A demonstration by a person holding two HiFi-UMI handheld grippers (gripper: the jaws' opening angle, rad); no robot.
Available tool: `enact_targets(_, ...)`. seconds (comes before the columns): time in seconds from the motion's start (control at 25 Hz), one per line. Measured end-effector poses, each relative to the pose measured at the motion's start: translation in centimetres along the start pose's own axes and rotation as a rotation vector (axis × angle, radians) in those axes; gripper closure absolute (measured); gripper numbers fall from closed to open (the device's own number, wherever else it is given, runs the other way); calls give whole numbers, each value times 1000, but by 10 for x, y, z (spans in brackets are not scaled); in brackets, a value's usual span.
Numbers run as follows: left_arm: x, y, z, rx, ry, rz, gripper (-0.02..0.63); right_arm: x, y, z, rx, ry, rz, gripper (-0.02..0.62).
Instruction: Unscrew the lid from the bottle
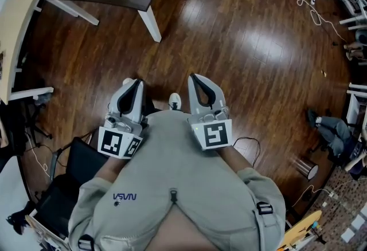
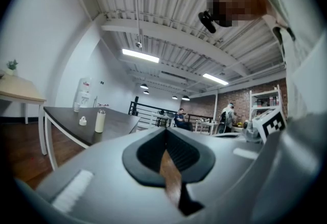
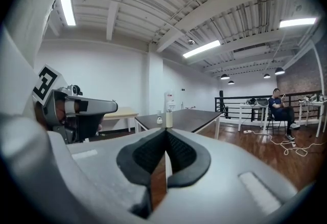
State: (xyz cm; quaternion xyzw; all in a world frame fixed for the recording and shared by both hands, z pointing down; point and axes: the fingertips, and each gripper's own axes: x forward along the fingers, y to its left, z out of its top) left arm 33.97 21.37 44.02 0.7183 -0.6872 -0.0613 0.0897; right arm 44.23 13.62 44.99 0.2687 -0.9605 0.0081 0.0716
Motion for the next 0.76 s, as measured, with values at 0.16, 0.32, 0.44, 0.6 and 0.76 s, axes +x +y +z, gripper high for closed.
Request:
enact_targets(0.16, -5, 5, 1, -4, -17, 24, 603, 5, 1, 3, -19, -5, 9, 597)
enact_targets(0.32, -11, 16, 3, -18, -31, 51, 603, 14, 11, 5, -47, -10, 31, 597)
enact_targets(0.44, -15, 21, 4, -23, -40, 60, 603, 16, 17, 7, -53, -10, 42, 597)
enact_targets(0.6, -18, 22, 6, -21, -47, 64, 603, 17, 20, 7, -57, -9, 47, 597)
enact_targets(0.76, -20, 26, 7, -24, -48, 67, 603, 20, 23, 7, -63, -1, 50, 597)
